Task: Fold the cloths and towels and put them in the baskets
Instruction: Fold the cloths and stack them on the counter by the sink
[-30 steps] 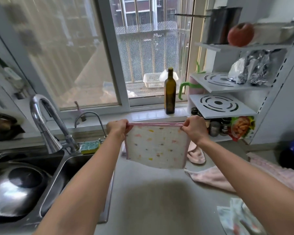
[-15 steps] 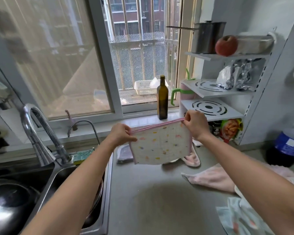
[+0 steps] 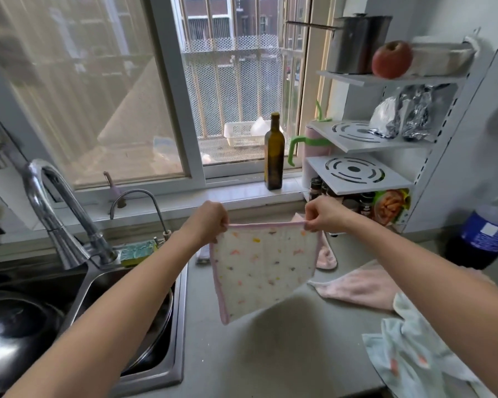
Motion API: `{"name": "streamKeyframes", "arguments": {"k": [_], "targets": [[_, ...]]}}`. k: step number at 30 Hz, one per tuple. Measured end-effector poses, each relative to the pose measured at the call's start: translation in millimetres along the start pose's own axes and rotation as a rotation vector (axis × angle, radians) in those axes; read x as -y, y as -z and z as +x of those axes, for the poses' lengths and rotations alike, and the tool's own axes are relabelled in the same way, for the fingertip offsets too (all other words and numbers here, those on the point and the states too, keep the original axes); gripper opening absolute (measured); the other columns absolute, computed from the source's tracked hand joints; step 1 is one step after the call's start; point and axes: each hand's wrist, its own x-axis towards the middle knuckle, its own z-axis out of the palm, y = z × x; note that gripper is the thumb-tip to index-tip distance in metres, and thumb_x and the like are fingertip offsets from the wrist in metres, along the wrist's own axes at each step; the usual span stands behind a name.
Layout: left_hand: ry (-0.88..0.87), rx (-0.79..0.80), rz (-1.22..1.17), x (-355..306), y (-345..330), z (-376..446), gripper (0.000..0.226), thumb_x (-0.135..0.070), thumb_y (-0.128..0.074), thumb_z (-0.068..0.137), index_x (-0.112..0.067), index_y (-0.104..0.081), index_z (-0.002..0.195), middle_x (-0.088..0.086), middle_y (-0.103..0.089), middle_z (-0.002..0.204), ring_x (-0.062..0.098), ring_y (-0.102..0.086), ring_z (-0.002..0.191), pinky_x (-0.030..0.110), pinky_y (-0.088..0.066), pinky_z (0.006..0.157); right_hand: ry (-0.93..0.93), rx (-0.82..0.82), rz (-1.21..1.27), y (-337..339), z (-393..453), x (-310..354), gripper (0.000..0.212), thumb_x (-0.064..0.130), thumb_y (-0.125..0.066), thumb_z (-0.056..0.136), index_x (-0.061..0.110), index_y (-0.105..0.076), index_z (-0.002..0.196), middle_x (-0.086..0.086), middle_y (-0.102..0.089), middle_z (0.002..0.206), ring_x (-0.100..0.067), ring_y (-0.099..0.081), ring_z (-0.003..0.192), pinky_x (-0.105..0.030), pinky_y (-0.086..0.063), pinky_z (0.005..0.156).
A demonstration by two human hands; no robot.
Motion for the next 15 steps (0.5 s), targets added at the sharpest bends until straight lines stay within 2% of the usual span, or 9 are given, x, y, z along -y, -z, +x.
{"name": "streamKeyframes", "arguments": {"k": [4, 6, 9, 12, 14, 15], "targets": [[0.095, -0.080, -0.027, 7.2, -19.0, 1.9, 0.014, 0.004, -0.058, 0.081, -0.002, -0.070, 0.080, 0.018, -0.069, 0.087, 0.033, -0.064, 0.086, 0.026, -0.039, 0.067, -0.022, -0.124, -0.070, -33.8, 11.9, -6.9, 0.019, 0.012, -0.067, 0.084, 0.015, -0.052, 0.073, -0.004, -0.059, 0.081, -0.021, -0.056, 0.079, -0.033, -0.043, 0.069], [0.097, -0.166, -0.014, 5.8, -21.3, 1.9, 0.012, 0.002, -0.054, 0.084, -0.002, -0.065, 0.083, 0.022, -0.067, 0.088, 0.037, -0.062, 0.085, 0.034, -0.043, 0.068, -0.012, -0.256, -0.010, -44.1, 15.7, -7.8, 0.010, 0.006, -0.062, 0.085, 0.011, -0.054, 0.081, -0.010, -0.062, 0.083, -0.026, -0.056, 0.080, -0.035, -0.042, 0.068], [0.036, -0.263, 0.054, 6.2, -18.1, -1.6, 0.006, 0.001, -0.051, 0.085, -0.004, -0.055, 0.086, 0.024, -0.064, 0.082, 0.043, -0.059, 0.077, 0.041, -0.043, 0.062, 0.033, -0.370, 0.027, -48.5, 13.2, -7.1, 0.012, 0.000, -0.058, 0.081, 0.010, -0.052, 0.079, -0.013, -0.063, 0.078, -0.029, -0.056, 0.075, -0.037, -0.043, 0.067], [-0.015, -0.199, 0.117, 9.0, -19.5, -19.6, 0.006, -0.002, -0.052, 0.083, -0.006, -0.052, 0.088, 0.021, -0.064, 0.079, 0.042, -0.059, 0.073, 0.039, -0.043, 0.061, 0.114, -0.321, -0.031, -56.6, -7.7, -9.3, 0.015, 0.001, -0.059, 0.078, 0.014, -0.051, 0.076, -0.008, -0.059, 0.076, -0.024, -0.055, 0.073, -0.031, -0.039, 0.061], [-0.039, -0.093, 0.154, 11.1, -28.3, -40.4, 0.005, -0.005, -0.052, 0.083, -0.008, -0.054, 0.087, 0.018, -0.062, 0.078, 0.039, -0.058, 0.072, 0.035, -0.039, 0.060, 0.168, -0.215, -0.108, -68.4, -28.3, -12.8, 0.016, 0.004, -0.062, 0.079, 0.016, -0.051, 0.075, 0.002, -0.051, 0.075, -0.012, -0.049, 0.069, -0.019, -0.032, 0.055], [-0.062, -0.031, 0.160, 12.3, -35.8, -51.8, 0.005, -0.005, -0.051, 0.083, -0.009, -0.053, 0.085, 0.015, -0.060, 0.076, 0.036, -0.056, 0.071, 0.033, -0.038, 0.060, 0.190, -0.157, -0.151, -77.4, -37.9, -15.5, 0.015, 0.005, -0.062, 0.079, 0.016, -0.052, 0.076, 0.005, -0.048, 0.075, -0.010, -0.048, 0.069, -0.020, -0.030, 0.054]]}}
